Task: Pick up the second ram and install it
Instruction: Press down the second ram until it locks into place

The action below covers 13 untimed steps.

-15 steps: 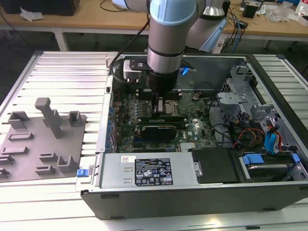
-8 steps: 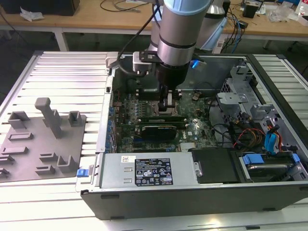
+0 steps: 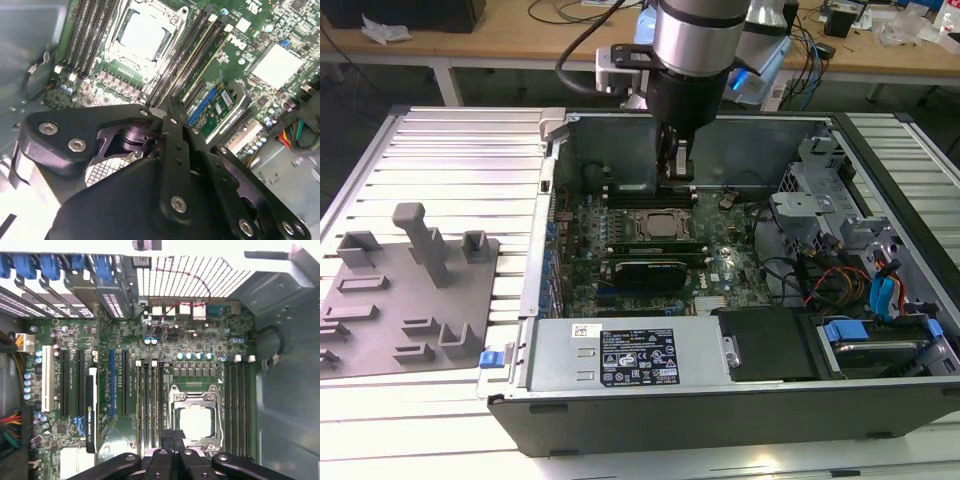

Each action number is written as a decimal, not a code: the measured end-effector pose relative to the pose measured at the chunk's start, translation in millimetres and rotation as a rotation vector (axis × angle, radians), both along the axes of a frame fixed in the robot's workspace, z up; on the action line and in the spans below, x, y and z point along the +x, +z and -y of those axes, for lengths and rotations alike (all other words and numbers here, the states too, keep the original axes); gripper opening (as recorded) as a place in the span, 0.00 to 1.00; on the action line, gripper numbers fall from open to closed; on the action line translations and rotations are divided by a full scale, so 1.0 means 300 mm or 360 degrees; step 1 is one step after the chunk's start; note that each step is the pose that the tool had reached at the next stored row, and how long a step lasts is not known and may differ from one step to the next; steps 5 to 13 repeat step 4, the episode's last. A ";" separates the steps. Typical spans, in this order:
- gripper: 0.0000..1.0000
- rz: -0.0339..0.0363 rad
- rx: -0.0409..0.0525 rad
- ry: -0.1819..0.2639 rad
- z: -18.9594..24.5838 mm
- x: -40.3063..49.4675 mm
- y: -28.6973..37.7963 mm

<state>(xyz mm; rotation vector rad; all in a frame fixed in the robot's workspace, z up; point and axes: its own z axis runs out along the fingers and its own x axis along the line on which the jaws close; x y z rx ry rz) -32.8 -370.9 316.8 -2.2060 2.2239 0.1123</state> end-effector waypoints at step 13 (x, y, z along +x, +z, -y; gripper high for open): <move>0.11 0.0000 0.0000 0.0000 0.000 0.000 0.000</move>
